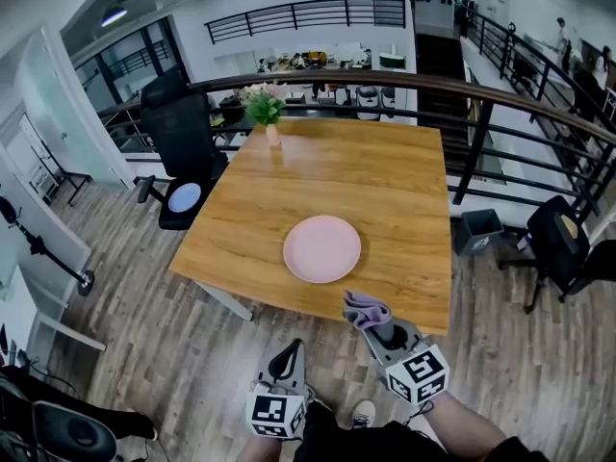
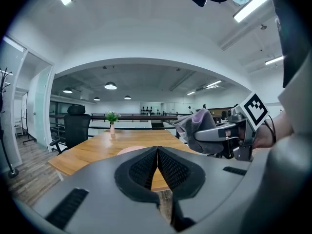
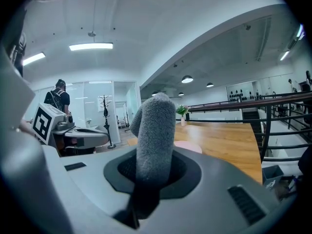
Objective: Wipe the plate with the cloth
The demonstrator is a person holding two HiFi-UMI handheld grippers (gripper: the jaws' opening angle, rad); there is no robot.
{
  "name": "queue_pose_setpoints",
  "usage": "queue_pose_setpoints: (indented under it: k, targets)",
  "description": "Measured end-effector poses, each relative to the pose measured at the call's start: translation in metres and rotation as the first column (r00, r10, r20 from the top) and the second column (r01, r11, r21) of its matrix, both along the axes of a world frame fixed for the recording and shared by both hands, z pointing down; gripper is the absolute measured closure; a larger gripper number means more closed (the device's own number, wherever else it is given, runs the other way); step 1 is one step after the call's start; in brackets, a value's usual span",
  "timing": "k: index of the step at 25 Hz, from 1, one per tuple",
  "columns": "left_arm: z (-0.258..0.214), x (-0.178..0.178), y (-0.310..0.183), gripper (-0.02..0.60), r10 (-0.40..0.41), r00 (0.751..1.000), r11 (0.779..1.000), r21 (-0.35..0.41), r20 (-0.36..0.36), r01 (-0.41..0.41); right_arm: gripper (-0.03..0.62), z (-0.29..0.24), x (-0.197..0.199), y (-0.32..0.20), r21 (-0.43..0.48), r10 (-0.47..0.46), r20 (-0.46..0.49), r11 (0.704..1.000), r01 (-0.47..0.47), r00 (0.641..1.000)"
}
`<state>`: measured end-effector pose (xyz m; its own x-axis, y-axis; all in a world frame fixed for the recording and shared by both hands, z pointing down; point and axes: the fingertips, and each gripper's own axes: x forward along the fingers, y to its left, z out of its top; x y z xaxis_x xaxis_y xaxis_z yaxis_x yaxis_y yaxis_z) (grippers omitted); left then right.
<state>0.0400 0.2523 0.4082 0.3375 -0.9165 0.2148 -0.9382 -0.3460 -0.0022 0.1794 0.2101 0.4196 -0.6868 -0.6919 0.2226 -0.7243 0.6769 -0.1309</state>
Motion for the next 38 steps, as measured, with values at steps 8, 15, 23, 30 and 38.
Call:
queue_pose_setpoints:
  k: [8,15,23,30,38]
  targets:
    - [-0.001,0.008,-0.008,0.56,0.009,1.0,1.0,-0.002,-0.007,-0.009,0.522,0.0,0.006,0.0,-0.007,0.001,0.009,1.0,-0.001,1.0]
    - [0.002,0.011,-0.01,0.56,0.005,1.0,1.0,0.0,-0.009,-0.005,0.523,0.006,0.006,0.002,-0.014,-0.007,0.012,1.0,0.008,1.0]
    - [0.001,0.009,-0.007,0.56,0.0,1.0,1.0,-0.003,-0.011,0.0,0.522,0.007,0.003,0.003,-0.022,-0.014,0.018,1.0,0.014,1.0]
    - [-0.004,0.006,-0.004,0.56,0.001,1.0,1.0,-0.002,-0.011,-0.001,0.522,0.003,0.0,0.007,-0.026,-0.012,0.024,1.0,0.012,1.0]
    - [0.0,0.007,-0.004,0.56,-0.004,1.0,1.0,-0.005,-0.015,0.004,0.523,0.008,0.0,0.006,-0.028,-0.018,0.034,0.999,0.019,0.999]
